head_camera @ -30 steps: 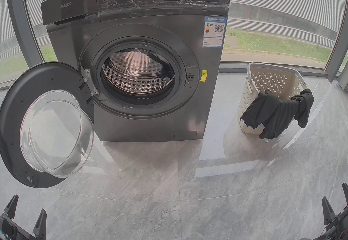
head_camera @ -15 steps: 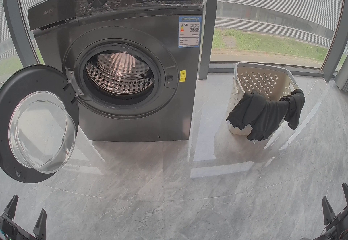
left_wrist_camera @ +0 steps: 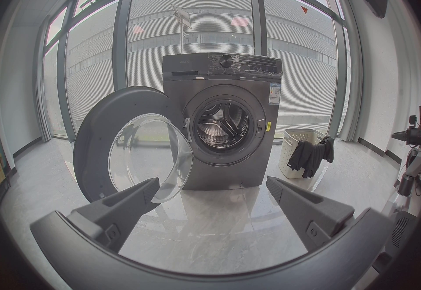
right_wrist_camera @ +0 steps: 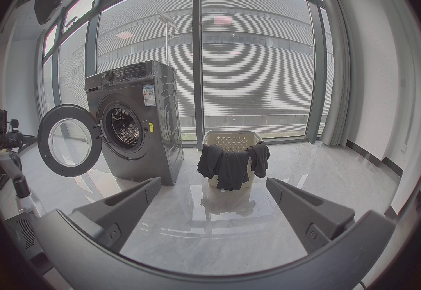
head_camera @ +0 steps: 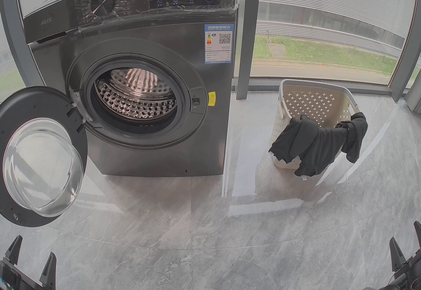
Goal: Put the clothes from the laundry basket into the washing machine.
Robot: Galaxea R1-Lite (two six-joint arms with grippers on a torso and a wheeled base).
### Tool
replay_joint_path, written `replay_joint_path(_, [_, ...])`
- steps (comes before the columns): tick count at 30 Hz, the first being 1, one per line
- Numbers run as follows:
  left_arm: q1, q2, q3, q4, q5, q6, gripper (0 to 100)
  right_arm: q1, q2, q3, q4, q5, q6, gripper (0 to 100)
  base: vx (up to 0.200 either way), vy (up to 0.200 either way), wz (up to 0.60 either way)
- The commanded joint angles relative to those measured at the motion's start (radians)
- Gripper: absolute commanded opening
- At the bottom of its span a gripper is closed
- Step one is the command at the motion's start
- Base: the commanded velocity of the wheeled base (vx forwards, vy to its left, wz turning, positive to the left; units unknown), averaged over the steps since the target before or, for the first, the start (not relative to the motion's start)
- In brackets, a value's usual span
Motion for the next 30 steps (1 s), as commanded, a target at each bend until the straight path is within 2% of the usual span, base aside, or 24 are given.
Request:
replay_joint_path(1, [0.000, -0.018, 0.018, 0.000, 0.000, -0.003, 100, 0.001, -0.013, 0.018, 0.000, 0.000, 0.000, 100, 0.000, 0.000, 0.00])
replay_joint_path(7, [0.000, -0.018, 0.018, 0.001, 0.002, -0.004, 100, 0.001, -0.013, 0.018, 0.000, 0.000, 0.000, 100, 0.000, 0.000, 0.00])
replay_joint_path(12, [0.000, -0.018, 0.018, 0.000, 0.000, 0.005, 100, 0.001, -0.013, 0.018, 0.000, 0.000, 0.000, 100, 0.000, -0.200, 0.00])
replay_joint_path(30, [-0.001, -0.018, 0.018, 0.000, 0.000, 0.000, 100, 0.001, -0.013, 0.018, 0.000, 0.000, 0.000, 100, 0.000, -0.200, 0.00])
